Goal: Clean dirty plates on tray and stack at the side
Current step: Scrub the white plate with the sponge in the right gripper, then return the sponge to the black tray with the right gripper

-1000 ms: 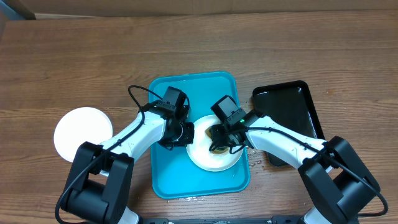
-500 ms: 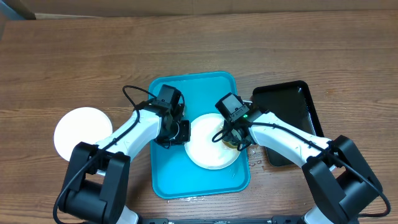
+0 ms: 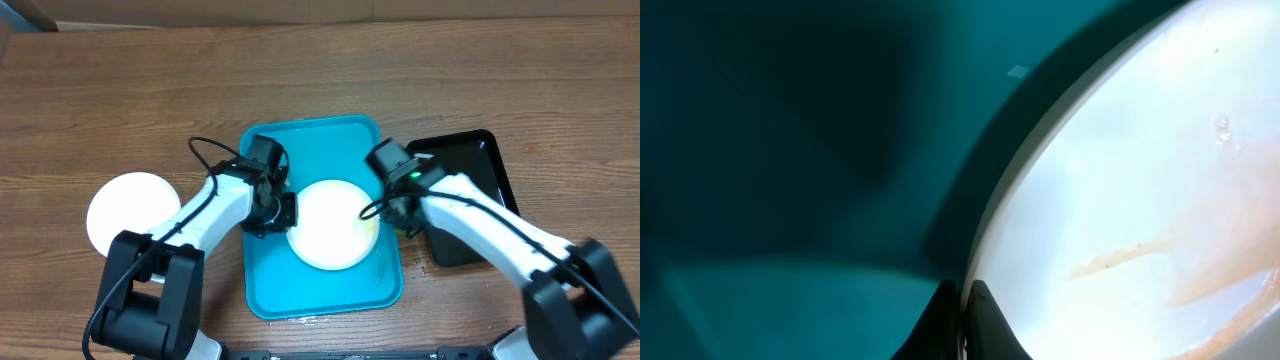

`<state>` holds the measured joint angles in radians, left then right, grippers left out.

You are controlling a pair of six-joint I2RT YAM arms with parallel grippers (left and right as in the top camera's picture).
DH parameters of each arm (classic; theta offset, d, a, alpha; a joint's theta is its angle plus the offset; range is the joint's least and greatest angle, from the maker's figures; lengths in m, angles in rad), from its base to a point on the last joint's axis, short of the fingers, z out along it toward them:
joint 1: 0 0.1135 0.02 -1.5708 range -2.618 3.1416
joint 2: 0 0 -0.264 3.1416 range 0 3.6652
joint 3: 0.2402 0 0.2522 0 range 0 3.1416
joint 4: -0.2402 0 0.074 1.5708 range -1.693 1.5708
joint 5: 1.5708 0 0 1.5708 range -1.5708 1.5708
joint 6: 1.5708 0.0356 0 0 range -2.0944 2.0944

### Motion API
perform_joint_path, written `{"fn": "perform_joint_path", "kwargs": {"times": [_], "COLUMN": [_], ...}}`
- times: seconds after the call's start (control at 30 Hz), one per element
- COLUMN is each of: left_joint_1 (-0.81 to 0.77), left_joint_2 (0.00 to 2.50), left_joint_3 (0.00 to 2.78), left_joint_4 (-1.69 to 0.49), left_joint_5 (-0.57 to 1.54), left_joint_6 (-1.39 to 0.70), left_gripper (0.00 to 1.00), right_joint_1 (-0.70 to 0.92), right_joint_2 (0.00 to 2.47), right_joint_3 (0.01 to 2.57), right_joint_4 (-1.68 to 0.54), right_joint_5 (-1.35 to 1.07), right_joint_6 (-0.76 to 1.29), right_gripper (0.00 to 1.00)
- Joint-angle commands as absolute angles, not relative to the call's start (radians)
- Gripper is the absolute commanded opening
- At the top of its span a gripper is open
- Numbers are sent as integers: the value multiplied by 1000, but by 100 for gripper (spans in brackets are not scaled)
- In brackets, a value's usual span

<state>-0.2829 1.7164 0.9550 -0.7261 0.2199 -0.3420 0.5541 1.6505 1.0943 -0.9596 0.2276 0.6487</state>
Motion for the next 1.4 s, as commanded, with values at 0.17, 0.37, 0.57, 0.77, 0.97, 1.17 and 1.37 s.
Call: {"fn": "perform_joint_path", "kwargs": {"times": [0.17,0.37,0.57,0.77,0.97,1.17,1.37], "left_joint_1": [-269,-269,-269,-279,-294,-300,-305], "left_joint_2": [1718,1718,1718,1719,1719,1721,1722], "left_joint_3": [938,938,938,938,938,938,966], "left_joint_4": [-733,-718,-686,-653,-649,-640,-656], "left_joint_5": [105,159,212,226,226,226,225], "left_joint_6": [-336,-310,-279,-233,-218,-204,-186], "left_gripper": [4,4,4,4,19,10,4], "right_joint_1": [400,195,105,104,96,49,-9], "right_joint_2": [1436,1448,1529,1577,1490,1303,1147], "right_joint_3": [1127,1100,994,950,1028,1138,1150], "right_joint_4": [-976,-937,-810,-749,-865,-1024,-1095], "right_joint_5": [219,122,45,25,19,-41,-47], "right_joint_6": [540,470,463,463,463,463,463], "right_gripper": [4,4,4,13,74,85,91]}}
